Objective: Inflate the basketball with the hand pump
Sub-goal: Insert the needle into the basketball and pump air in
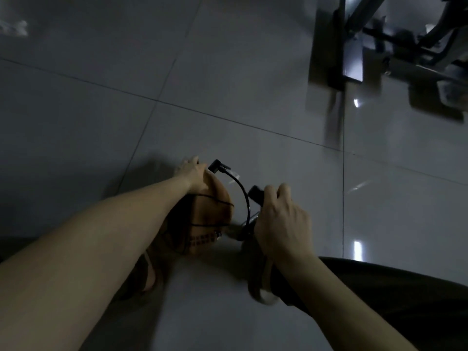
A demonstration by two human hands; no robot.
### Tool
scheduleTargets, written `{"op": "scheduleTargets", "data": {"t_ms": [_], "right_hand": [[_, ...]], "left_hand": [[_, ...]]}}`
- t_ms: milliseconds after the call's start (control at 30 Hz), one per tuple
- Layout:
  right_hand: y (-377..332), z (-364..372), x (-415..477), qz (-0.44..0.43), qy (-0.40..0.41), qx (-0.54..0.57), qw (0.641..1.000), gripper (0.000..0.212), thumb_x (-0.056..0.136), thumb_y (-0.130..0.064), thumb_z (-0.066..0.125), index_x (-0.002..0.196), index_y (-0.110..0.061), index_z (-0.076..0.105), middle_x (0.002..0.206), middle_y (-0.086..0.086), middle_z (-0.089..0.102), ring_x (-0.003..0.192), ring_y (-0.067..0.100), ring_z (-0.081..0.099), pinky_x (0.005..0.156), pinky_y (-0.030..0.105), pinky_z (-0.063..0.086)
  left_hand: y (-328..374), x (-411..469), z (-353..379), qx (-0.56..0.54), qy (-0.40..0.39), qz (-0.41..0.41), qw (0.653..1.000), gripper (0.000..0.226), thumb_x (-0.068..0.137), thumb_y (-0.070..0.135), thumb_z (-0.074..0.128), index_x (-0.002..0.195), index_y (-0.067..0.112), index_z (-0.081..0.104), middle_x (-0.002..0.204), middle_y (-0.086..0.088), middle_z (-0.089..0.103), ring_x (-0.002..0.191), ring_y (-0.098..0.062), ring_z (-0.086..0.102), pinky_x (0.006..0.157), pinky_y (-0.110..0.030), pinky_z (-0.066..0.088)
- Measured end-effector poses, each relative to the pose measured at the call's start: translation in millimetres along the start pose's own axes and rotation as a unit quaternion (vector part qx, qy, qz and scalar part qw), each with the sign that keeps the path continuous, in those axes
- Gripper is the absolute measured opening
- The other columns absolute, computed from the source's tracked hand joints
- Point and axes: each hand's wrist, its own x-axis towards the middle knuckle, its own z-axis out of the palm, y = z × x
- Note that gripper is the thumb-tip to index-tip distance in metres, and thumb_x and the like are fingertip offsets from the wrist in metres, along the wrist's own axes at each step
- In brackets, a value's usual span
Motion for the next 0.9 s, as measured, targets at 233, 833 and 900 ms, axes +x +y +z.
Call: {"op": "scheduleTargets", "data": {"t_ms": [233, 833, 900], "right_hand": [[2.6, 0.0, -4.1, 0.050, -0.019, 0.005, 0.999, 0.009, 0.097, -0.024, 0.044, 0.096, -0.021, 0.036, 0.091, 0.000, 0.044, 0.067, 0.015, 0.048, 0.058, 0.030, 0.042], [-30.4, -8.3, 57.6, -0.125, -0.184, -0.030, 0.974, 0.016, 0.092, -0.017, 0.059, 0.106, -0.011, 0.063, 0.100, 0.006, 0.064, 0.084, 0.023, 0.063, 0.074, 0.038, 0.059], [-36.0, 2.2, 72.0, -0.115, -0.242, -0.035, 0.963, 0.019, 0.090, -0.018, 0.064, 0.106, -0.008, 0.061, 0.093, 0.007, 0.063, 0.080, 0.022, 0.062, 0.074, 0.036, 0.058]], "left_hand": [[6.7, -29.1, -16.5, 0.051, 0.038, 0.058, 0.996, 0.047, 0.078, 0.049, 0.074, 0.114, 0.022, 0.060, 0.124, -0.005, 0.047, 0.120, -0.031, 0.046, 0.093, -0.045, 0.044], [33.8, -131.5, 7.7, 0.068, 0.166, 0.169, 0.969, 0.048, 0.090, 0.066, 0.050, 0.082, 0.021, 0.063, 0.087, 0.000, 0.060, 0.090, -0.023, 0.052, 0.071, -0.036, 0.041], [32.0, -135.5, 10.1, 0.046, 0.187, 0.166, 0.967, 0.040, 0.090, 0.058, 0.054, 0.083, 0.021, 0.065, 0.088, 0.000, 0.061, 0.094, -0.025, 0.051, 0.073, -0.036, 0.037]]}}
